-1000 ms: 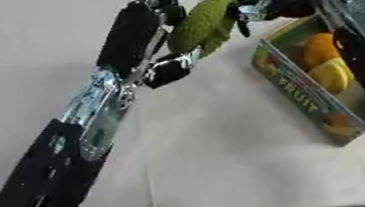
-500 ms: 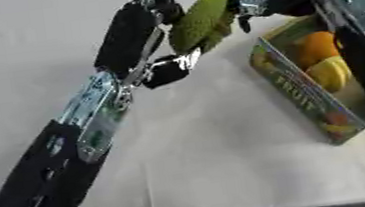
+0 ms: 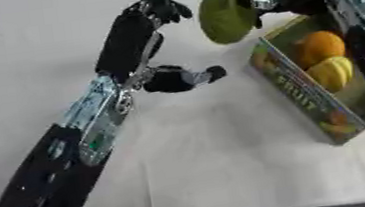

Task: Pick up the objects with one hand, pass them to the other hand, and then place them into the box on the other side of the table.

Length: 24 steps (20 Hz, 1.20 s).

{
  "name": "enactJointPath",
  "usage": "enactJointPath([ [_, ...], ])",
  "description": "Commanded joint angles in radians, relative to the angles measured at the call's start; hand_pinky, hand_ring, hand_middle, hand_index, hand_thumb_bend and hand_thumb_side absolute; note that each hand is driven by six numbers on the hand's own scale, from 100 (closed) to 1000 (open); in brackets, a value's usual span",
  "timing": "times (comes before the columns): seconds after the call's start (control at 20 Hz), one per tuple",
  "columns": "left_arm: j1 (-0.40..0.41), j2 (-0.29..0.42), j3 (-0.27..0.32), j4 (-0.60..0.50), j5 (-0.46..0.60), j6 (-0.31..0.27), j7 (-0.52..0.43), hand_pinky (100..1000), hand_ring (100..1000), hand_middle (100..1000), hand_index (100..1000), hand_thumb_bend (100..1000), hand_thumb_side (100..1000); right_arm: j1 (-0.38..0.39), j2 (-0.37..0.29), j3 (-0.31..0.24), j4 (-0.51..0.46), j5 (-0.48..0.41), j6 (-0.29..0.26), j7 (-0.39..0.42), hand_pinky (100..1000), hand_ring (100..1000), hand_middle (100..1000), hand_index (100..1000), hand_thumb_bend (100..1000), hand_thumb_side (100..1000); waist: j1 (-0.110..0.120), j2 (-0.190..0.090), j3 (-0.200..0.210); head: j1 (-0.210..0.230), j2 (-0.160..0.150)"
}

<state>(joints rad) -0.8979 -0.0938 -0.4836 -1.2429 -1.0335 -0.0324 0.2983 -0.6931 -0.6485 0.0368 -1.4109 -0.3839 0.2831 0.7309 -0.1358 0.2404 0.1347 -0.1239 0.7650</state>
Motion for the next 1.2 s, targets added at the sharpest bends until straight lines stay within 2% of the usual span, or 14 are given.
enactJointPath([
  [0.05, -0.012, 0.007, 0.000, -0.015, -0.003, 0.000, 0.000, 604, 609, 582, 772, 943, 740, -0.009, -0.048, -0.025, -0.007, -0.013, -0.002, -0.015, 355, 115, 100, 100, 100, 100, -0.009, -0.001, -0.002, 0.003, 0.005],
  [0.15, -0.009, 0.013, 0.005, -0.022, -0.018, 0.011, 0.003, 652, 665, 636, 812, 1000, 875, -0.001, -0.055, -0.031, -0.006, -0.018, -0.005, -0.024, 355, 114, 100, 100, 100, 100, -0.008, -0.002, -0.001, 0.008, 0.005],
  [0.25, -0.004, 0.021, 0.015, -0.034, -0.025, 0.031, 0.016, 682, 703, 668, 827, 1000, 936, 0.006, -0.061, -0.037, -0.005, -0.021, -0.007, -0.031, 354, 114, 100, 100, 100, 102, -0.007, -0.003, 0.001, 0.015, 0.005],
  [0.55, 0.020, 0.047, 0.013, -0.078, -0.026, 0.079, 0.041, 690, 716, 668, 829, 1000, 966, 0.021, -0.070, -0.043, -0.011, -0.028, -0.016, -0.031, 372, 124, 100, 100, 100, 123, -0.002, -0.007, 0.004, 0.070, 0.005],
  [0.75, 0.042, 0.077, 0.016, -0.115, -0.006, 0.102, 0.041, 687, 720, 666, 827, 1000, 994, 0.038, -0.078, -0.053, -0.012, -0.031, -0.025, -0.022, 383, 131, 100, 100, 100, 144, 0.002, -0.013, 0.005, 0.077, 0.005],
  [0.85, 0.059, 0.111, 0.022, -0.142, 0.015, 0.123, 0.040, 684, 709, 661, 823, 987, 1000, 0.051, -0.089, -0.064, -0.014, -0.036, -0.031, -0.025, 383, 130, 100, 100, 100, 185, 0.009, -0.017, 0.006, 0.063, 0.005],
  [0.9, 0.069, 0.134, 0.025, -0.154, 0.026, 0.140, 0.034, 685, 707, 657, 814, 942, 973, 0.060, -0.101, -0.070, -0.015, -0.039, -0.035, -0.030, 383, 129, 100, 100, 100, 150, 0.014, -0.020, 0.005, 0.050, 0.005],
  [0.95, 0.080, 0.163, 0.025, -0.168, 0.046, 0.156, 0.019, 689, 703, 655, 812, 894, 916, 0.072, -0.120, -0.077, -0.015, -0.043, -0.043, -0.037, 382, 127, 100, 100, 100, 151, 0.019, -0.024, 0.005, 0.031, 0.005],
  [1.05, 0.097, 0.225, 0.023, -0.210, 0.089, 0.186, -0.025, 696, 701, 657, 814, 854, 883, 0.100, -0.157, -0.091, -0.014, -0.054, -0.067, -0.056, 381, 125, 100, 100, 100, 154, 0.030, -0.033, 0.006, -0.015, 0.005],
  [1.2, 0.109, 0.314, 0.028, -0.283, 0.124, 0.228, -0.106, 712, 712, 668, 820, 852, 886, 0.146, -0.200, -0.115, -0.011, -0.071, -0.094, -0.089, 381, 124, 100, 100, 100, 158, 0.045, -0.043, 0.005, -0.072, 0.005],
])
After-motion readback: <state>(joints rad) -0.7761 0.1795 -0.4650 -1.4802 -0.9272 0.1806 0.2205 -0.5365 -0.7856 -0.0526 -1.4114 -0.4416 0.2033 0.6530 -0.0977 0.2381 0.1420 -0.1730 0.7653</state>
